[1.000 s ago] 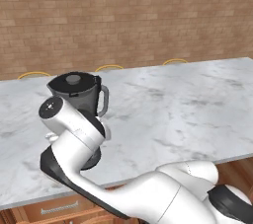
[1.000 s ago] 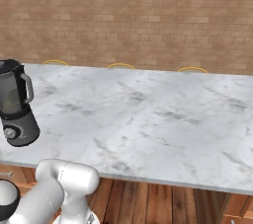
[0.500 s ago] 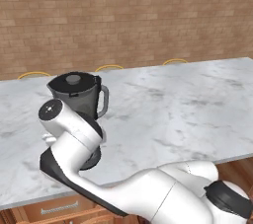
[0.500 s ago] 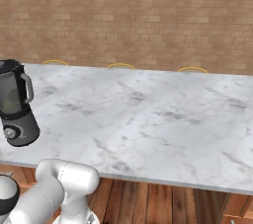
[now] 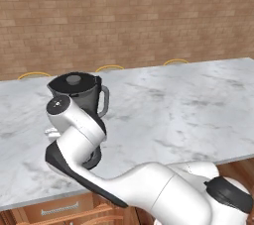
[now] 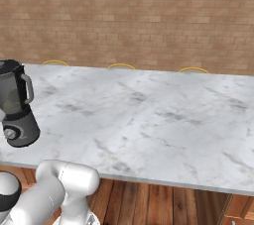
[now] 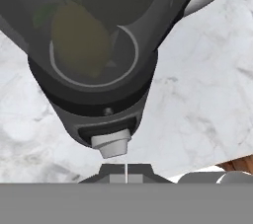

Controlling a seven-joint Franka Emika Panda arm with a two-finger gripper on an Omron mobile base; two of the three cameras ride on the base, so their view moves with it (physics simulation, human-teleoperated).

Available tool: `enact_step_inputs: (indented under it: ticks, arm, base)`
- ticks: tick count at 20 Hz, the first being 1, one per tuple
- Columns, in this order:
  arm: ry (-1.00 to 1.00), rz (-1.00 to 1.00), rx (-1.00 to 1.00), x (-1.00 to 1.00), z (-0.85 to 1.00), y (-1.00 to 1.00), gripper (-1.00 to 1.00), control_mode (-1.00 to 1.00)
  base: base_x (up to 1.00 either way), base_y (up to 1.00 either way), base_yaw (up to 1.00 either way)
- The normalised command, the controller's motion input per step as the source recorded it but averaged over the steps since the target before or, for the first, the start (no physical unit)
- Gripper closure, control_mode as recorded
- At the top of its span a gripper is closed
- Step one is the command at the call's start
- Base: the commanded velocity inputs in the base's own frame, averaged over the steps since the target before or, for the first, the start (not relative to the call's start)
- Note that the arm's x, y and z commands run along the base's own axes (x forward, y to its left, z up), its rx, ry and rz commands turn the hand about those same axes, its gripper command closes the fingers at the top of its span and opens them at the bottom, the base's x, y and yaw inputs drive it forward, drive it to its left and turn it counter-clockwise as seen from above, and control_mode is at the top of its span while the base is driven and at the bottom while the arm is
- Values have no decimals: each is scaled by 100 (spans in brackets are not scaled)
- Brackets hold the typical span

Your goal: Grab the lime and lemon from the fridge, place them in the blender, close the lid, and turn on the blender to create a marinade.

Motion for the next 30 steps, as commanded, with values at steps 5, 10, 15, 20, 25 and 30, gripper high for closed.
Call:
enact_step_inputs:
  ticks: [5, 10, 15, 20, 25, 30]
  arm:
    - [9, 0, 0, 4, -11, 0, 100, -100]
    - [6, 0, 0, 9, -1, 0, 100, -100]
    - [0, 0, 0, 19, -3, 0, 100, -100]
    - [-1, 0, 0, 6, -19, 0, 100, -100]
    - [-3, 0, 0, 6, -23, 0, 100, -100]
    - [-3, 0, 0, 12, -15, 0, 100, -100]
  base:
    - [0, 0, 0]
    - [0, 0, 0]
    - [0, 0, 0]
    - [0, 0, 0]
    - [0, 0, 0]
    - [0, 0, 0]
